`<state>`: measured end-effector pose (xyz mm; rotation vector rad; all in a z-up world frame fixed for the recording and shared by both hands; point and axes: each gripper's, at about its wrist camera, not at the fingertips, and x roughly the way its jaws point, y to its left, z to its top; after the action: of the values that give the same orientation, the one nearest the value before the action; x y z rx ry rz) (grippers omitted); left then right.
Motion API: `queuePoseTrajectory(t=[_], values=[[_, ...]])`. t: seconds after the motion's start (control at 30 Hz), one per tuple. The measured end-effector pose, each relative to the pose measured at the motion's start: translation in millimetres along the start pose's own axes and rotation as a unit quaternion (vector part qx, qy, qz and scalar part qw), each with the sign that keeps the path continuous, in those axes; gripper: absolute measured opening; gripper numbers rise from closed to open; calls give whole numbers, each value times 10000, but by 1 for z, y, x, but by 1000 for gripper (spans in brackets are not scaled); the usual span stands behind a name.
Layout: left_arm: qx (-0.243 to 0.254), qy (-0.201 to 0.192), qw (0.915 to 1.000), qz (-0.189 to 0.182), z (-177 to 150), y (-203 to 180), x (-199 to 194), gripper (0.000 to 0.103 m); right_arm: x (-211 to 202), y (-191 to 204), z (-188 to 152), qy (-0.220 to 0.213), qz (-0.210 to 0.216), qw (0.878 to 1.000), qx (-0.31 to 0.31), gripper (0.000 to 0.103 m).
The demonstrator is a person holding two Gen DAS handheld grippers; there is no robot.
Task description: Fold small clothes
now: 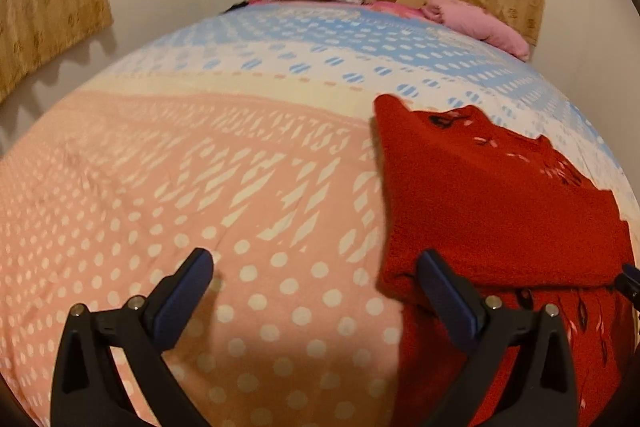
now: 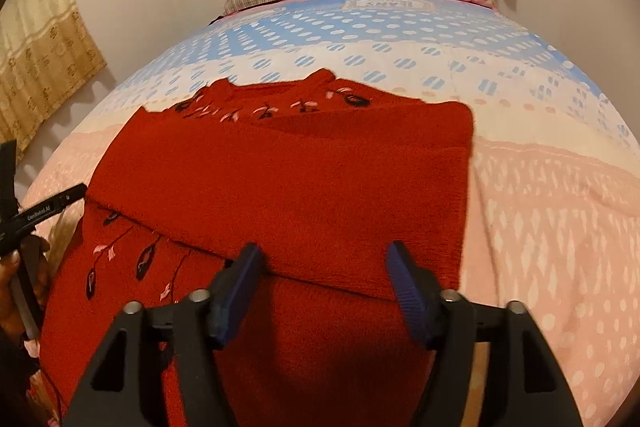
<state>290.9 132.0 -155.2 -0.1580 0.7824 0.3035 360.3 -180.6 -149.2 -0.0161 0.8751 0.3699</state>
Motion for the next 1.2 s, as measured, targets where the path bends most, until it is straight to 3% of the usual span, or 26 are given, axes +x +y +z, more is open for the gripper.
queuePoseTrajectory(t=[0.07,0.17,0.27,0.73,1.2], values=[[118,-71,9999,53,0,-4,-4,103,4,7,-3,20,-18,9998,-190,84],[289,-131,9995,-4,-3,-8,-11,103,7,20,-5,104,-297,9982,-501,87],[358,-158,9992,-107,-5,-8,-21,103,7,26,-6,125,-497,9966,-649,87],[410,-470,9966,-537,-6,-14,-72,103,-22,25,-15,-115,-489,9980,-382,87],[647,-534,9928,-850,-39,-7,-117,103,-67,31,-55,-127,-358,9991,-184,87]])
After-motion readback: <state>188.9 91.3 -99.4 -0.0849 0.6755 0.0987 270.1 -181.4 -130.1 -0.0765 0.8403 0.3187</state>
